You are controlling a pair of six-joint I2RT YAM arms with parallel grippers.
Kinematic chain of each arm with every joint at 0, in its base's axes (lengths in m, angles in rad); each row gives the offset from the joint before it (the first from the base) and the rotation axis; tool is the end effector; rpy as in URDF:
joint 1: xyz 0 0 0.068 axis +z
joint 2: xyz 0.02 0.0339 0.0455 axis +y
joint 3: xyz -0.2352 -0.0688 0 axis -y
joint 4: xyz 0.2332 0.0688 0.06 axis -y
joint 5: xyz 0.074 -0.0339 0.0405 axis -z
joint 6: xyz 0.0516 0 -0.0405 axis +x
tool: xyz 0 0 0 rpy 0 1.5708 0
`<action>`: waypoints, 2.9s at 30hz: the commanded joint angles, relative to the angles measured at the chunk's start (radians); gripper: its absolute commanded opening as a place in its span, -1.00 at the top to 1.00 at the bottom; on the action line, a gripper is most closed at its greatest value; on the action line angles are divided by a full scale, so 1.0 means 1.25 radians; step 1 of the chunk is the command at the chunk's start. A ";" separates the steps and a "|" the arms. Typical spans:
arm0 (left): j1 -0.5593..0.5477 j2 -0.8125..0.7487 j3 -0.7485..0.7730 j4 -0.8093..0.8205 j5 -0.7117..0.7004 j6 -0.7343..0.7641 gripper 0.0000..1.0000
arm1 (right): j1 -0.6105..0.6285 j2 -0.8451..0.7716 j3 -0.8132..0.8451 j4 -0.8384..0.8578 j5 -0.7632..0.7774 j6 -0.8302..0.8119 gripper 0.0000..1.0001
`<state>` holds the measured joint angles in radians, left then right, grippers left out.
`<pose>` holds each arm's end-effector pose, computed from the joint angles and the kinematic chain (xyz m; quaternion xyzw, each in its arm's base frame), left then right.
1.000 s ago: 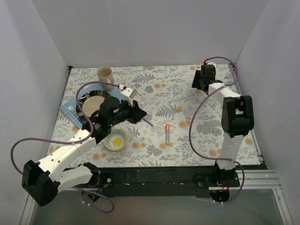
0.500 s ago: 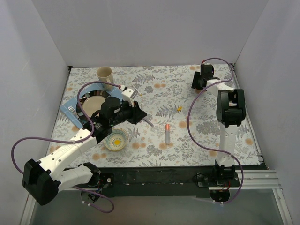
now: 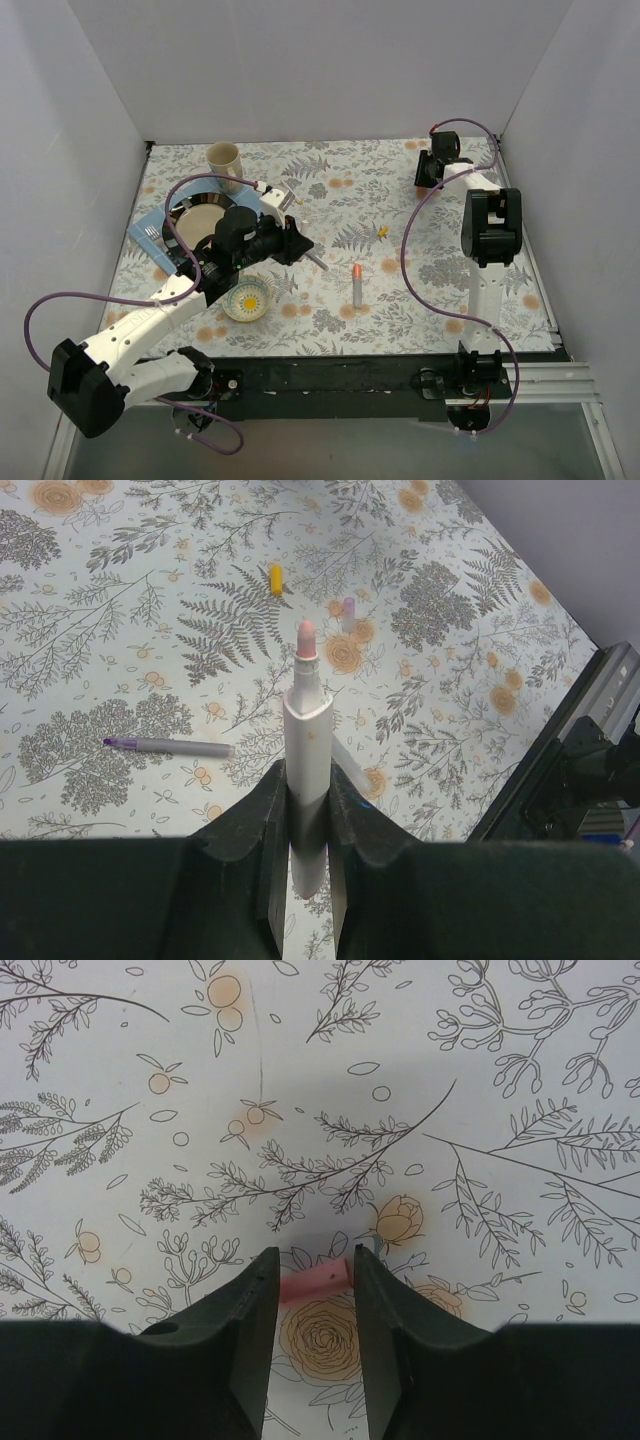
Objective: Insert the pens into the pen caps
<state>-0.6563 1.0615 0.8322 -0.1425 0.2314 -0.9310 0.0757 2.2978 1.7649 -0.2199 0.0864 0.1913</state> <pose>0.2002 -0.1691 0.2791 -0.0478 0.8213 -0.4664 0.3251 0.4981 0.0333 0.1367 0.0701 0.9141 0.0136 0.3991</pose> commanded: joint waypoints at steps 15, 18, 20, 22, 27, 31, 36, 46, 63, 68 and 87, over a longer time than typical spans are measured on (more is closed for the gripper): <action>-0.001 -0.037 -0.004 0.008 0.014 0.002 1.00 | 0.014 -0.212 -0.222 -0.104 0.022 0.033 0.39; -0.001 -0.040 -0.004 0.008 0.009 0.002 1.00 | 0.022 -0.314 -0.376 -0.117 0.036 0.103 0.43; -0.001 -0.042 -0.006 0.010 0.012 0.001 1.00 | 0.027 -0.418 -0.524 -0.083 -0.003 0.177 0.42; -0.001 -0.045 -0.004 0.010 0.015 0.000 1.00 | 0.031 -0.492 -0.617 -0.048 -0.036 0.264 0.41; -0.003 -0.056 -0.007 0.012 0.017 -0.005 1.00 | 0.041 -0.710 -0.862 -0.066 -0.061 0.417 0.37; -0.003 -0.066 -0.007 0.016 0.024 -0.006 1.00 | 0.083 -0.882 -0.947 -0.062 -0.081 0.431 0.32; -0.003 -0.071 -0.010 0.018 0.032 -0.009 1.00 | 0.083 -0.940 -0.889 -0.100 -0.017 0.122 0.27; -0.009 -0.092 -0.025 0.043 0.044 -0.019 1.00 | 0.088 -0.755 -0.735 -0.277 -0.214 -0.246 0.34; -0.035 -0.114 -0.034 0.054 0.039 -0.020 1.00 | 0.139 -0.707 -0.763 -0.282 -0.115 -0.189 0.26; -0.037 -0.115 -0.034 0.056 0.042 -0.021 1.00 | 0.152 -0.681 -0.762 -0.282 -0.096 -0.180 0.29; -0.048 -0.132 -0.050 0.071 0.021 -0.019 1.00 | 0.239 -0.596 -0.741 -0.317 0.035 -0.115 0.46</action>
<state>-0.7074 0.9203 0.7780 -0.0746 0.2695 -0.9642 0.3557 1.5097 0.8227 -0.5884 0.0959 0.0235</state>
